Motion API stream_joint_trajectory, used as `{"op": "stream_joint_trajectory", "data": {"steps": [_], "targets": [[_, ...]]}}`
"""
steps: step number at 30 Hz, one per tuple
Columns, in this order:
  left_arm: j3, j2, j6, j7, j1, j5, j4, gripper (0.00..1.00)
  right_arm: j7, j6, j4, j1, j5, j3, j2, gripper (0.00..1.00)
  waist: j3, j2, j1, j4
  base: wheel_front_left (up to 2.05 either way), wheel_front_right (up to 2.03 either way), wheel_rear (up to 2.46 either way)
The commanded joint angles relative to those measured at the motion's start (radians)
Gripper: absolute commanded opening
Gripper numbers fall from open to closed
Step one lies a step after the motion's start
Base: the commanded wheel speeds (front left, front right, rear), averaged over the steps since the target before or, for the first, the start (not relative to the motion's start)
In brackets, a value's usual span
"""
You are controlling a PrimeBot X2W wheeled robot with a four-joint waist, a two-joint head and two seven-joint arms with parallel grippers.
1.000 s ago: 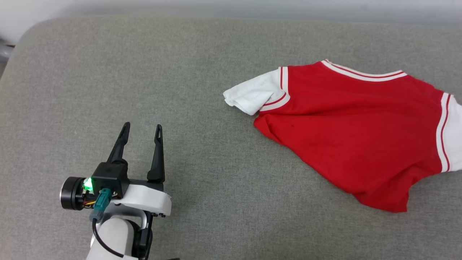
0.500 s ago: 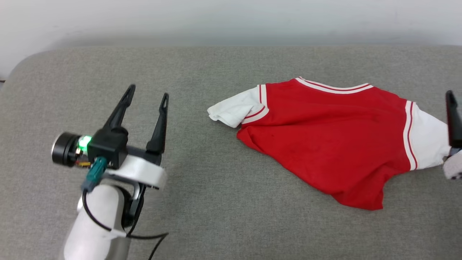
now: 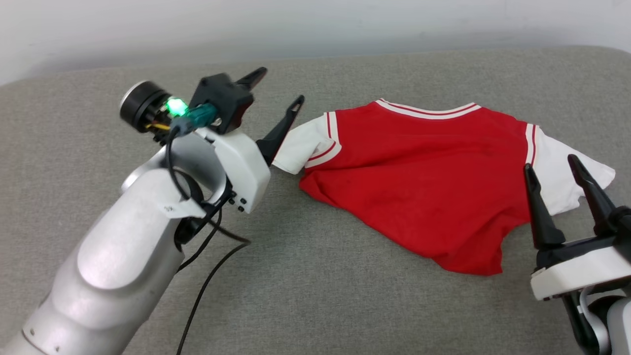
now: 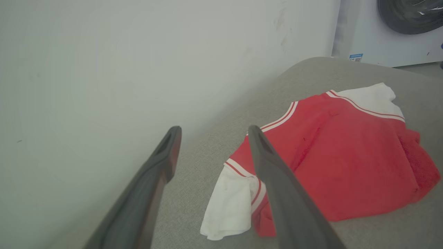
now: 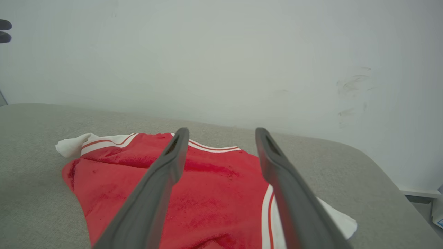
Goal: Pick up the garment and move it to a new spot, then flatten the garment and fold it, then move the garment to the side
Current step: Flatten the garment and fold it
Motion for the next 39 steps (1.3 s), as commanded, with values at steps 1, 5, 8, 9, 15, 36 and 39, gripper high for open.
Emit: {"op": "stream_joint_trajectory", "data": {"steps": [1, 5, 8, 9, 15, 36, 39], "targets": [[-0.015, 0.008, 0.000, 0.015, -0.018, -0.016, 0.001, 1.00, 0.003, -0.001, -0.013, 0.016, -0.006, 0.005, 0.006, 1.00, 0.008, 0.0000, 0.0001, -0.010, 0.00, 0.00, 0.00], [-0.162, 0.050, 0.000, 0.183, -0.111, -0.163, 0.022, 1.00, 0.025, -0.001, -0.057, 0.031, -0.007, 0.024, 0.018, 1.00, 0.027, 0.0000, 0.0001, -0.030, 0.00, 0.00, 0.00], [-0.284, 0.084, 0.000, 0.309, -0.188, -0.253, 0.019, 1.00, 0.030, -0.001, -0.066, 0.022, 0.001, 0.037, 0.018, 1.00, 0.043, 0.0000, 0.0001, -0.046, 0.00, 0.00, 0.00], [-0.324, 0.091, 0.000, 0.346, -0.209, -0.287, 0.020, 1.00, 0.030, -0.001, -0.065, 0.017, 0.004, 0.039, 0.016, 1.00, 0.049, 0.0000, 0.0001, -0.050, 0.00, 0.00, 0.00], [-0.506, 0.119, 0.000, 0.506, -0.335, -0.420, 0.045, 1.00, 0.013, -0.001, -0.050, -0.014, 0.015, 0.054, 0.007, 1.00, 0.091, 0.0000, 0.0001, -0.076, 0.00, 0.00, 0.00], [-0.727, 0.145, -0.002, 0.675, -0.358, -0.425, 0.132, 0.03, -0.081, -0.001, 0.049, -0.132, 0.036, 0.097, 0.027, 1.00, 0.234, 0.0000, 0.0001, -0.143, 0.00, 0.00, 0.00], [-0.725, 0.154, 0.000, 0.635, -0.358, -0.413, 0.116, 0.00, -0.088, -0.001, 0.057, -0.138, 0.033, 0.092, 0.024, 1.00, 0.229, 0.0000, 0.0001, -0.136, 0.00, 0.00, 0.00]]}}
